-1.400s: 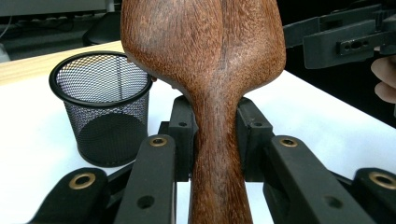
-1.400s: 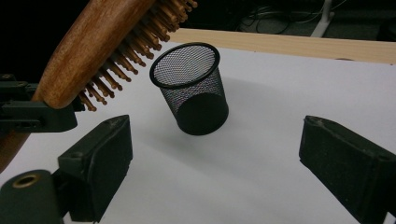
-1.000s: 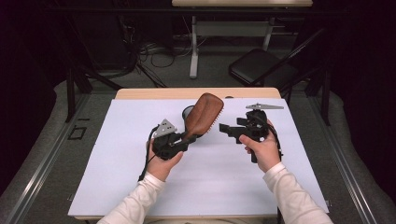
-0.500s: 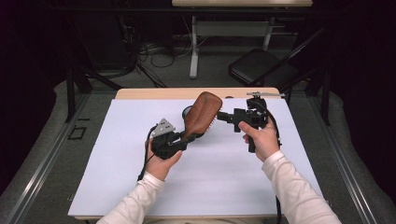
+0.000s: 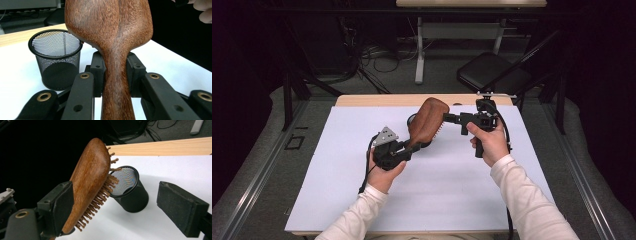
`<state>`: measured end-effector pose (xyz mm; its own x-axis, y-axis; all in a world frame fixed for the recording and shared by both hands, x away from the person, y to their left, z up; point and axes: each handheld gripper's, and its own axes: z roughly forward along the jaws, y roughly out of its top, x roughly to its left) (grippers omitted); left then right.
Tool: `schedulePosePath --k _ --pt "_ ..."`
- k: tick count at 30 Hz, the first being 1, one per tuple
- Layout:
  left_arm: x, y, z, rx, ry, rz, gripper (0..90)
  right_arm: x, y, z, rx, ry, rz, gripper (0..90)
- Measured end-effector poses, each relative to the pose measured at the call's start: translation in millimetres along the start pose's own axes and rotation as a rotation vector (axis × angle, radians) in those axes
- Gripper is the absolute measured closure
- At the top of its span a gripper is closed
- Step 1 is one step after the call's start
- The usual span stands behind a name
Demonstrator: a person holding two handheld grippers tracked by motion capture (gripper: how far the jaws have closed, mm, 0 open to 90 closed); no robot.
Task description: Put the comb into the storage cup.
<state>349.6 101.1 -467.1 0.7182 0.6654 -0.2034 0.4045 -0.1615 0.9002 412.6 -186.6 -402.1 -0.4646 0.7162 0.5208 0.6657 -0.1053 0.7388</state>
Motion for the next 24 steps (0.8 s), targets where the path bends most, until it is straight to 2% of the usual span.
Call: schedulePosePath --k 13,24 --pt "-5.6 -1.5 2.6 0.003 -0.020 0.012 71.9 0.7 -0.9 11.7 0.010 0.037 0.034 14.2" --pt "-12.0 -2.3 4.5 0.005 -0.039 0.026 71.9 1.6 -2.7 18.0 0.030 0.067 0.034 14.9"
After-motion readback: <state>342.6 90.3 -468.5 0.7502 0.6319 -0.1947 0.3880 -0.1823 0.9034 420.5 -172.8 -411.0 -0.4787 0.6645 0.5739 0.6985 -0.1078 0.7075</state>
